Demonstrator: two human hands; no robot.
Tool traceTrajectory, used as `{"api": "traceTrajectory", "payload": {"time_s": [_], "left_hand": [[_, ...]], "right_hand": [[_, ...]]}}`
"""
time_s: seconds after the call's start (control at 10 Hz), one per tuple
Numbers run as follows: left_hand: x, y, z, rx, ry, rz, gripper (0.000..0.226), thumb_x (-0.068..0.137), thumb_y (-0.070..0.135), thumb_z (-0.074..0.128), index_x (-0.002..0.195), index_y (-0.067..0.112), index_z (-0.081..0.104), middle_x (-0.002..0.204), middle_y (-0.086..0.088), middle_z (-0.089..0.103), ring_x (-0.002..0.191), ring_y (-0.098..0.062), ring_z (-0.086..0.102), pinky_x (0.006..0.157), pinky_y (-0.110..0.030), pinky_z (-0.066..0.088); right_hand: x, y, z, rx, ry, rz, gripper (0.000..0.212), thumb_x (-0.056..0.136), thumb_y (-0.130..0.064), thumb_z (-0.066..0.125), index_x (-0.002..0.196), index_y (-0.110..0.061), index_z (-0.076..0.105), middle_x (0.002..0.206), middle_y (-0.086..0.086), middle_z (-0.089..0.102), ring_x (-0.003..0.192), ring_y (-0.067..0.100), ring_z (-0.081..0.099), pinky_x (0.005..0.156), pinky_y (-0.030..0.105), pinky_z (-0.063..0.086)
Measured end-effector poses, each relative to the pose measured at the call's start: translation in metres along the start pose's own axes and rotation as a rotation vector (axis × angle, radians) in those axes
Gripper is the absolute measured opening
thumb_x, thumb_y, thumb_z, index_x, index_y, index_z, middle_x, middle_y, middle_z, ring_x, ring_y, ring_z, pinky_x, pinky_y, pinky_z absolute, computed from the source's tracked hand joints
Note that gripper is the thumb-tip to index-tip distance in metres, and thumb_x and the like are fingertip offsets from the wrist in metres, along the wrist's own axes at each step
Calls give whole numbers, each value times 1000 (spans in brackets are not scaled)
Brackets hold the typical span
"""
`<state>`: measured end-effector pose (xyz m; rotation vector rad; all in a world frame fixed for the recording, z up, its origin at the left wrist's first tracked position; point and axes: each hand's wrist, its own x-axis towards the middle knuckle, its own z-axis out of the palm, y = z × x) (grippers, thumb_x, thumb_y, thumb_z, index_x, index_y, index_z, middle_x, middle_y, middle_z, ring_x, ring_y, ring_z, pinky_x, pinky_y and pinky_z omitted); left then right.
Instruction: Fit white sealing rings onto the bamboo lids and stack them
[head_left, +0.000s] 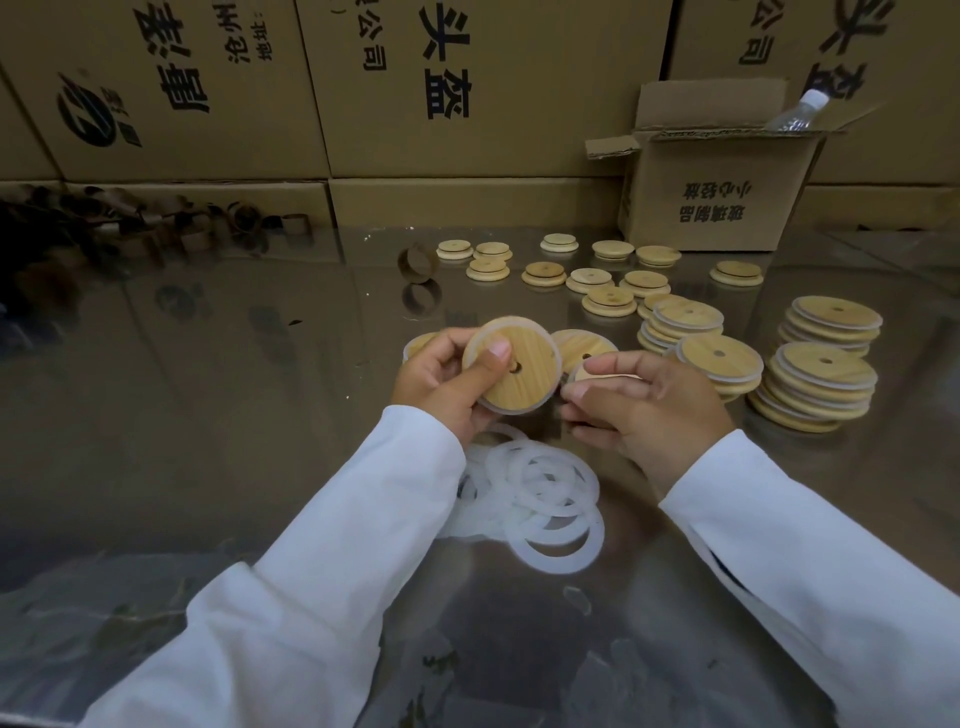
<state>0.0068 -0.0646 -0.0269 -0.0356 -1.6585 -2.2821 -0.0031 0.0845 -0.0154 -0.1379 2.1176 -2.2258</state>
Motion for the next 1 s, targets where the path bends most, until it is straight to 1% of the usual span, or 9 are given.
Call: {"api": "traceTrajectory", "payload": {"time_s": [0.2,0.3,0.4,0.5,0.6,0.7,0.8,0.9,1.0], "left_hand": [[12,15,-19,49,344,246,12,72,29,70,84,26,66,85,4,70,90,-16,67,78,-32,54],[22,14,-21,144,486,236,6,81,20,68,87,23,66,79,11,67,69,6,64,62,-8,48],[30,8,-21,246,576,105,10,83,25,67,92,22,66,73,13,62,60,5,61,50,-8,43],[36,6,-24,286,612,-55,15,82,30,67,93,21,64,76,6,62,69,-9,57,61,-20,41],[42,2,-26,329,590,-120,27,82,32,67,102,15,65,87,0,61,71,-11,54,72,-26,37],[45,1,-28,343,573,-148,32,81,35,67,104,13,63,91,0,62,70,-8,52,65,-24,37],[47,-4,-29,382,592,-120,40,81,38,66,112,14,58,110,-2,60,87,-15,55,69,-23,39],[41,3,-25,417,645,40,29,83,36,64,105,22,51,117,-2,55,97,-15,54,76,-25,38],[27,12,-18,441,571,353,14,85,27,62,93,29,51,99,4,59,88,-1,56,71,-13,42]], "right_hand": [[-1,1,3,-73,19,-26,16,82,-3,62,82,-18,57,69,4,67,53,8,63,56,24,56],[-4,4,7,-155,8,-71,15,83,-6,61,82,-20,57,72,4,66,54,8,63,57,26,54],[-4,7,10,-177,-8,-65,15,84,-8,62,82,-22,57,75,4,67,58,13,64,65,34,56],[-2,10,9,-206,-18,-66,16,84,-9,62,82,-24,56,76,2,67,58,12,65,66,34,56],[-1,11,10,-213,-21,-71,15,84,-9,62,83,-23,57,74,1,67,57,11,65,64,33,54],[-1,13,11,-220,-29,-75,14,83,-8,62,84,-22,57,73,2,66,56,10,65,62,30,53],[-3,12,10,-228,-42,-82,14,84,-9,62,85,-22,57,74,2,67,56,10,65,62,31,53],[-3,3,8,-231,-20,-85,14,84,-8,62,85,-21,57,77,4,67,56,10,64,64,33,56],[-12,-16,-3,-67,83,-215,16,83,-3,60,85,-20,59,67,-1,68,57,10,64,62,31,55]]}}
